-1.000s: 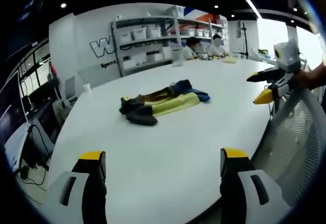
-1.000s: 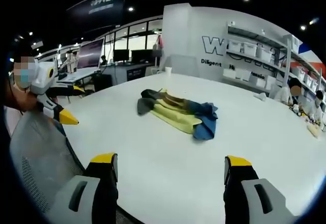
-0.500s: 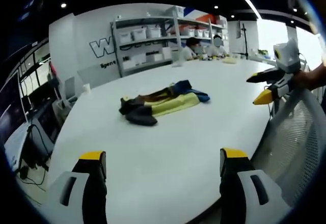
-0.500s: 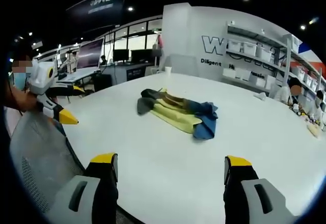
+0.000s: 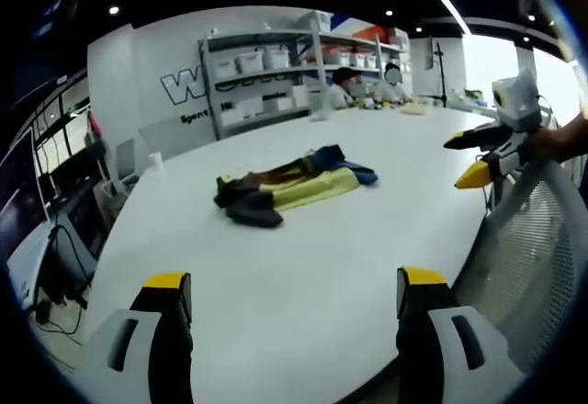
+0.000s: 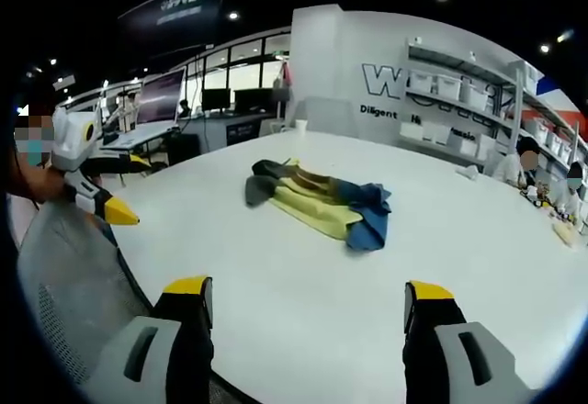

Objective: Fold the garment on the visible template until the final outline fits inside the template.

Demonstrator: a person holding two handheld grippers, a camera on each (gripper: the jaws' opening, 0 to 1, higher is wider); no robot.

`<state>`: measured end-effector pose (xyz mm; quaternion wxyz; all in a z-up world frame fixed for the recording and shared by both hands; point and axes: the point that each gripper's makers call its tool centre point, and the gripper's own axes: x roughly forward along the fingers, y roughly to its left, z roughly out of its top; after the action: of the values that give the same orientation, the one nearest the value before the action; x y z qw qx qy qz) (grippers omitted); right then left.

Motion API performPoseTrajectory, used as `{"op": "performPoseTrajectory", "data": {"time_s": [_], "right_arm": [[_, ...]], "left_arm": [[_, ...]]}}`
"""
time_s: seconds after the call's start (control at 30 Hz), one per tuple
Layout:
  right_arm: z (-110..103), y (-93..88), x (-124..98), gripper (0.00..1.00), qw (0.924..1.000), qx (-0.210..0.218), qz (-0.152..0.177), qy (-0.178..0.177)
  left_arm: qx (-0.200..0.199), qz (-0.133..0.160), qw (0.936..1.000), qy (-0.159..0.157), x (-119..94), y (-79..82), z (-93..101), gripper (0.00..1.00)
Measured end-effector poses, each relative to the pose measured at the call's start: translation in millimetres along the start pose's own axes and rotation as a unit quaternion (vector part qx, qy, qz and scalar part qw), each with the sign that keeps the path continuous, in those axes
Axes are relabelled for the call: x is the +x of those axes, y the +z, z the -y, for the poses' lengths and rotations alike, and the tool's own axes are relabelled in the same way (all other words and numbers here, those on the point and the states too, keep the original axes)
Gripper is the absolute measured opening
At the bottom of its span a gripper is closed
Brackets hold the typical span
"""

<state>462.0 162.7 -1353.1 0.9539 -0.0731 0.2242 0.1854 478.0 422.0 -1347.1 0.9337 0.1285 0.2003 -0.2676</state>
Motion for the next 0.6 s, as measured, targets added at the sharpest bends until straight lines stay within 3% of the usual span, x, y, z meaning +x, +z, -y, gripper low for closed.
{"op": "performPoseTrajectory", "data": {"time_s": [0.6], "right_arm": [[-1.9, -0.6, -0.8, 0.83, 0.9999, -0.012, -0.003, 0.003]], "left_arm": [[0.000, 0.003, 1.0000, -0.001, 0.2, 0.8, 0.4, 0.91]]}}
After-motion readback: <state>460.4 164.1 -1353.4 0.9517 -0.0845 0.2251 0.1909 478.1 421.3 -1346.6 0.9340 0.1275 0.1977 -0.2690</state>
